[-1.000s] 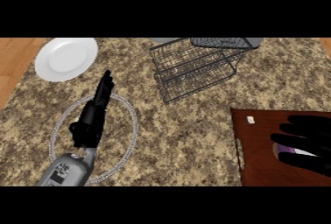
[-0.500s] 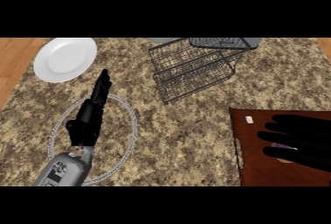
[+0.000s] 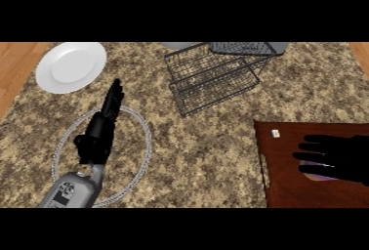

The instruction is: Pick the can from the tray and place it in the tiered basket

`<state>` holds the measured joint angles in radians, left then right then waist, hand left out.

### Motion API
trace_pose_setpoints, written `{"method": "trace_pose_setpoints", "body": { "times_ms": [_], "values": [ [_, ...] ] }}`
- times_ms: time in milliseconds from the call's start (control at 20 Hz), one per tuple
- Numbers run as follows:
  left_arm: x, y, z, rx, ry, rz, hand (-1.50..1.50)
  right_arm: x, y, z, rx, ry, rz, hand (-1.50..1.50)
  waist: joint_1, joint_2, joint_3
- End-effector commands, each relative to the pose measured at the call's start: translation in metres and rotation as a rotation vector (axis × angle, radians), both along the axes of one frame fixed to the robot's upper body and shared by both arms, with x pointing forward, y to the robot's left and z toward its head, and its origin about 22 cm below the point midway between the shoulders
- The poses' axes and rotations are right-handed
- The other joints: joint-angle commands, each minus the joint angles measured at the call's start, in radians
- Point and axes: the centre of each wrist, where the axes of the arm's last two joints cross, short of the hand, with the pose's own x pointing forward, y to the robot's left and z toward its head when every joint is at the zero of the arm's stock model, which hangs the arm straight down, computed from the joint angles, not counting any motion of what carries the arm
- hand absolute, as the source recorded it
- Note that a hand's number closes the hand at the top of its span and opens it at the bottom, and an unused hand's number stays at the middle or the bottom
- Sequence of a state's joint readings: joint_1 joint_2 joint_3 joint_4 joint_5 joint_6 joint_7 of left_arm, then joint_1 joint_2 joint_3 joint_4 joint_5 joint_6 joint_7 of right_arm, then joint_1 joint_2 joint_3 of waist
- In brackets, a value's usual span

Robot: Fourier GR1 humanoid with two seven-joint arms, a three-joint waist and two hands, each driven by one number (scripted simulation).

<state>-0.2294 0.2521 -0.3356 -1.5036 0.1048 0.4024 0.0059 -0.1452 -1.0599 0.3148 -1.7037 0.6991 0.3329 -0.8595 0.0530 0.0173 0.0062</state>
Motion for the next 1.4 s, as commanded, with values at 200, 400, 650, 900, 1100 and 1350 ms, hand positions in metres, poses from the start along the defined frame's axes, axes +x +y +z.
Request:
{"method": "trace_pose_setpoints", "body": {
  "times_ms": [200, 400, 650, 900, 1100, 1350],
  "values": [
    [0.010, 0.008, -0.003, 0.016, -0.003, 0.035, 0.00, 0.034, -0.016, -0.054, -0.012, 0.077, 0.141, -1.50, -0.029, -0.010, -0.006],
    [-0.005, 0.001, -0.014, -0.002, 0.025, 0.021, 0.00, 0.045, -0.050, -0.072, -0.019, 0.093, 0.115, -1.50, -0.029, -0.010, -0.005],
    [-0.004, -0.005, 0.001, 0.001, 0.019, 0.027, 0.00, 0.057, -0.040, -0.073, -0.021, 0.090, 0.139, -1.50, -0.037, -0.015, -0.006],
    [-0.007, 0.008, -0.011, 0.003, 0.019, 0.034, 0.00, 0.057, -0.039, -0.104, -0.010, 0.110, 0.137, -1.50, -0.037, -0.013, -0.006],
    [-0.006, 0.007, 0.002, 0.015, 0.032, 0.024, 0.00, 0.059, -0.043, -0.103, 0.027, 0.136, 0.115, -1.50, -0.040, -0.016, -0.005],
    [0.001, 0.024, -0.011, 0.003, 0.019, 0.031, 0.00, 0.061, -0.018, -0.113, 0.099, 0.126, 0.107, 1.50, -0.048, -0.015, -0.006]
  ]
}}
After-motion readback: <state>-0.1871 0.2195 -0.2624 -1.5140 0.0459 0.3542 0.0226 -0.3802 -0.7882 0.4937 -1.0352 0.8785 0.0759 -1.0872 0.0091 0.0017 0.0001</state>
